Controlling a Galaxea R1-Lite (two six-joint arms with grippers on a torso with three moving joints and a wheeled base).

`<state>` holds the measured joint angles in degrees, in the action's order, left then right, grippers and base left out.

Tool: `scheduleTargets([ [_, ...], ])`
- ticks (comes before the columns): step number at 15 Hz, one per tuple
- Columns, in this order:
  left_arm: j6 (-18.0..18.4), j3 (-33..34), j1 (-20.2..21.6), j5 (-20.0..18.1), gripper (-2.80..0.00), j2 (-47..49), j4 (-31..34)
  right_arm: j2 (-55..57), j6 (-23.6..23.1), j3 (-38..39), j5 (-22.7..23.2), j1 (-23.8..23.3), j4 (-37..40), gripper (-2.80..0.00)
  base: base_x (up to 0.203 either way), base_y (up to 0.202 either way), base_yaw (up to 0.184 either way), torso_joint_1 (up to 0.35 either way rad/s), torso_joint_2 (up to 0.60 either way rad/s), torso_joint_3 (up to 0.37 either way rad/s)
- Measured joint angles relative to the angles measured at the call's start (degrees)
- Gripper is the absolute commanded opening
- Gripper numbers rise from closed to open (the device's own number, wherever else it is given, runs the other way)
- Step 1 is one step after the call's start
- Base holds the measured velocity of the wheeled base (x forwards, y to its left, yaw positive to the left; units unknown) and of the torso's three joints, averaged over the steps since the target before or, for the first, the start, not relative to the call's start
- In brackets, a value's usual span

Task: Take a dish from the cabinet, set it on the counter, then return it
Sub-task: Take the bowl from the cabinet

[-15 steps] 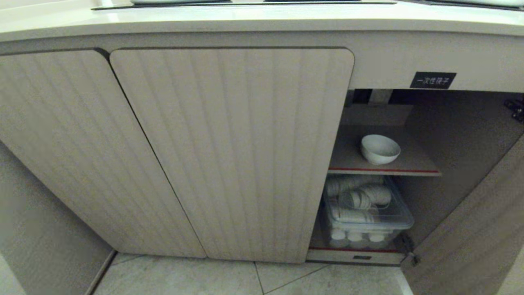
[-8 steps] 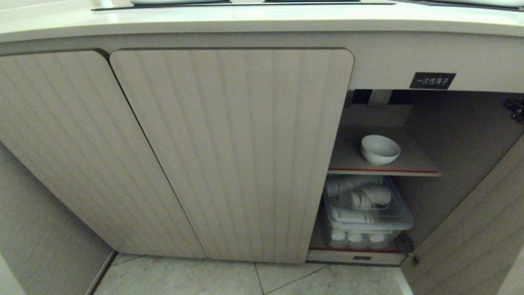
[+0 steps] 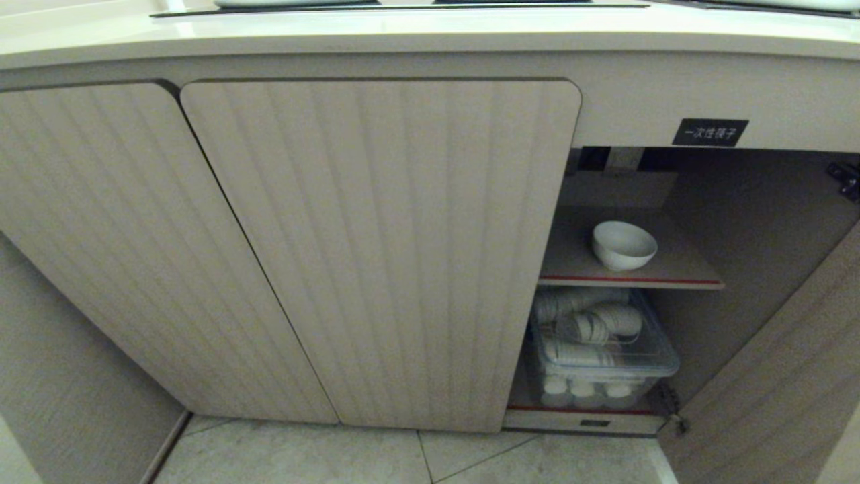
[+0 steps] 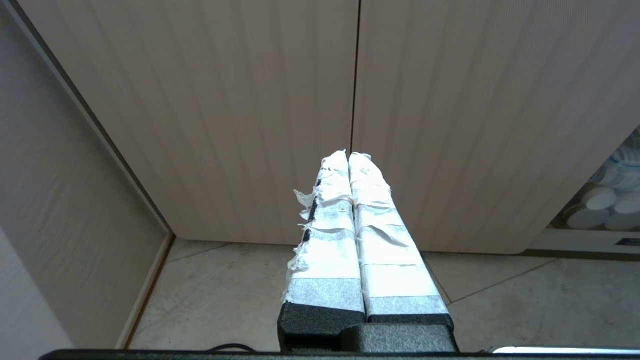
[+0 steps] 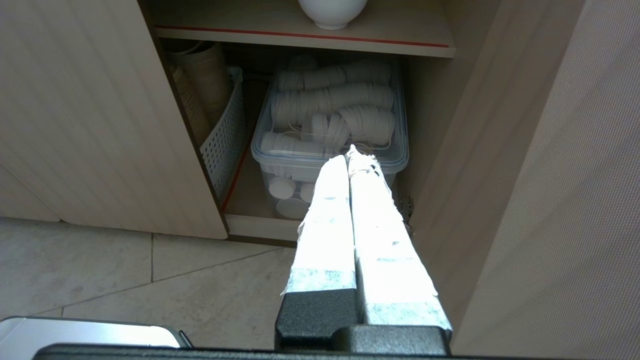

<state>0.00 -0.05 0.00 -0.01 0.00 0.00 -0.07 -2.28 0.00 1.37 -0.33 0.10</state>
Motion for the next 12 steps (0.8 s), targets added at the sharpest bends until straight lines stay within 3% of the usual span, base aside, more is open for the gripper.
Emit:
scheduleTargets([
  [7,0.0,0.0,0.0,0.0,-2.80,0.0,0.0,0.0,0.2,0.0,0.0,0.0,0.0,-2.80,0.000,0.000,0.000,0.000,0.00,0.000],
  [12,0.0,0.0,0.0,0.0,-2.80,0.0,0.0,0.0,0.2,0.0,0.0,-0.1,-0.1,-2.80,-0.005,-0.001,-0.115,0.002,0.00,0.002],
])
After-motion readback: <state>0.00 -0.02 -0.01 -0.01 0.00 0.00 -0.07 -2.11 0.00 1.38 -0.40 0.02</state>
